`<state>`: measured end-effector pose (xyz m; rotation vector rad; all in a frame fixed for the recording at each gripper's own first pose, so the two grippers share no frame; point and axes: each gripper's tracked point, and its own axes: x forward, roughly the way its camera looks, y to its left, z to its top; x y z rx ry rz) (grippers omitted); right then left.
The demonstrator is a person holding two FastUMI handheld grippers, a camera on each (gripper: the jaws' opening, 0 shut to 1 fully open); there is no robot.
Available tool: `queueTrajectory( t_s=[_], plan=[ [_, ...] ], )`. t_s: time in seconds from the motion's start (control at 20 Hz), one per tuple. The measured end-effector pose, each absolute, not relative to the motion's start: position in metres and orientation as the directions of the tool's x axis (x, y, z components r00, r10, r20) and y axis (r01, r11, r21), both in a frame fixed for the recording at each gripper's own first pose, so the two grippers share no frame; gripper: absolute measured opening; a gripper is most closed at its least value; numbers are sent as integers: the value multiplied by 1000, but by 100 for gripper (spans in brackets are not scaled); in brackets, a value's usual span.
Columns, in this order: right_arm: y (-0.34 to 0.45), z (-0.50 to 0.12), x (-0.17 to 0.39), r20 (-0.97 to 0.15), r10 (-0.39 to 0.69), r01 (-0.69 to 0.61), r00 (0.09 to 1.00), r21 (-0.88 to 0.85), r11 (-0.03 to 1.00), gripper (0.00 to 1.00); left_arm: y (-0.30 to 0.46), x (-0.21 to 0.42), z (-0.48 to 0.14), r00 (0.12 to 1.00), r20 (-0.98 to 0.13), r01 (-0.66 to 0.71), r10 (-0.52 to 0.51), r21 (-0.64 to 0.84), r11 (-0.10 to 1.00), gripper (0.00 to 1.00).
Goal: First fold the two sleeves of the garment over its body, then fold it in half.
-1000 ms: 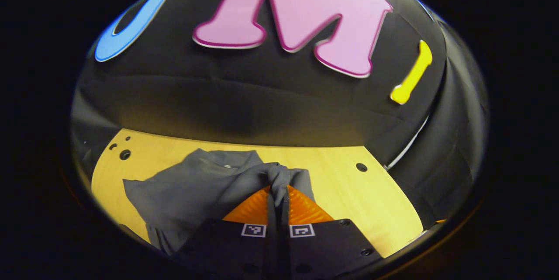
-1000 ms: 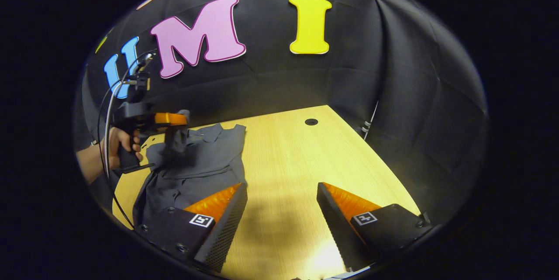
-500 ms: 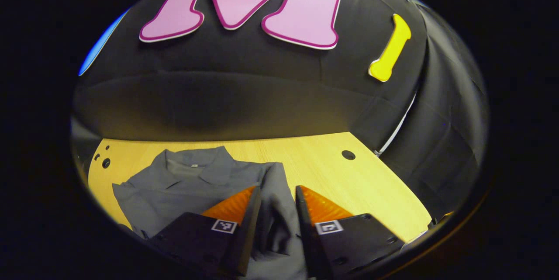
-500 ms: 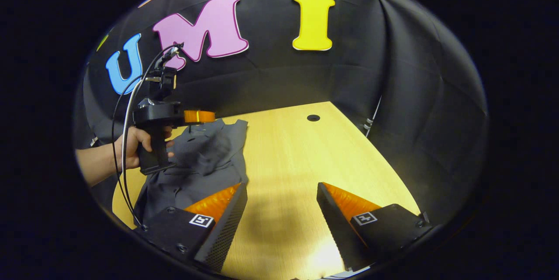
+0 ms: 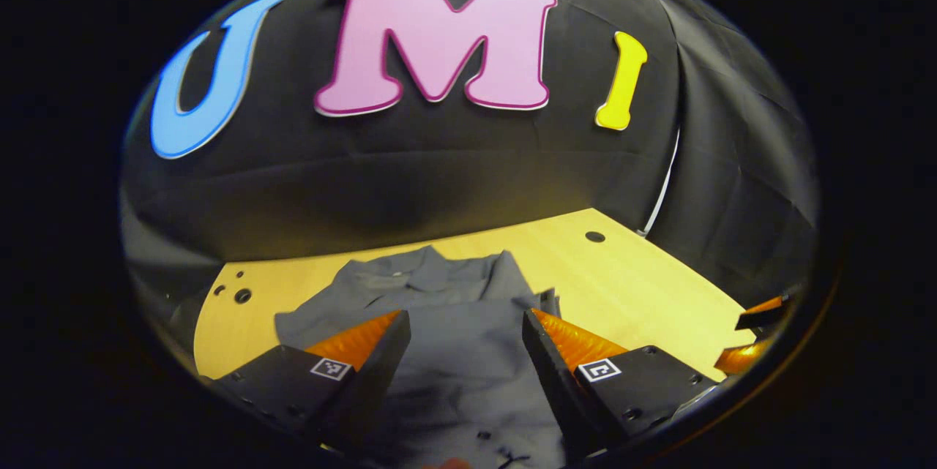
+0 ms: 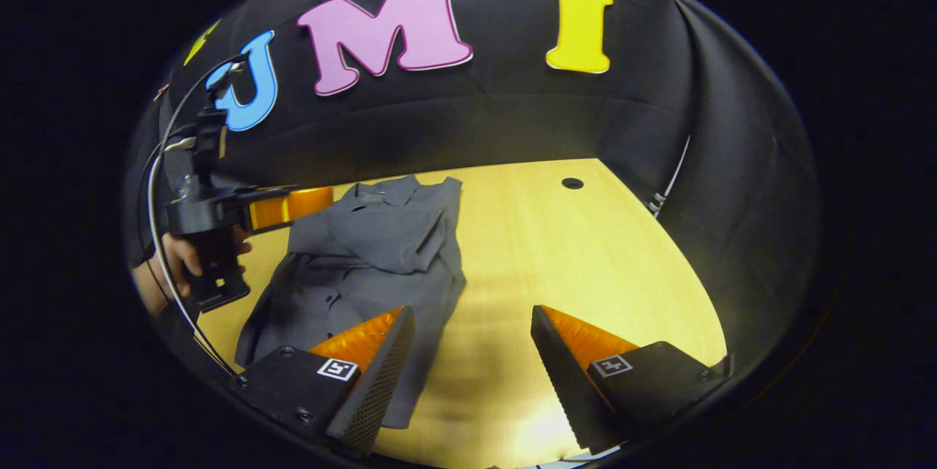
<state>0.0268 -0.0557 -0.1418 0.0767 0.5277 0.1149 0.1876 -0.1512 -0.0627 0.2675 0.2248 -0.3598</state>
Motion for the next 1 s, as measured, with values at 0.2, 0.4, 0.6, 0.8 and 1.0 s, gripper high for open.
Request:
queueTrajectory(
  t_s=[0.2, 0.4, 0.6, 0.8, 1.0],
  plan=[
    [-20, -165, 18, -549, 181, -132, 816, 129, 983, 99, -74, 129, -101, 919, -326, 279, -219, 150, 948, 97],
    [15, -191, 6, -597, 224, -158, 770, 160, 974, 99, -10, 77, -144, 909, -397, 190, -122, 137, 972, 97],
    [37, -218, -8, -633, 233, -162, 738, 169, 972, 100, 30, 40, -177, 888, -453, 141, -73, 117, 983, 97],
    [48, -244, -23, -667, 220, -153, 712, 159, 975, 99, 45, 17, -204, 864, -500, 127, -66, 89, 988, 97],
    [51, -265, -33, -698, 195, -124, 689, 152, 981, 100, 45, 6, -227, 833, -548, 120, -70, 55, 991, 97]
  ],
)
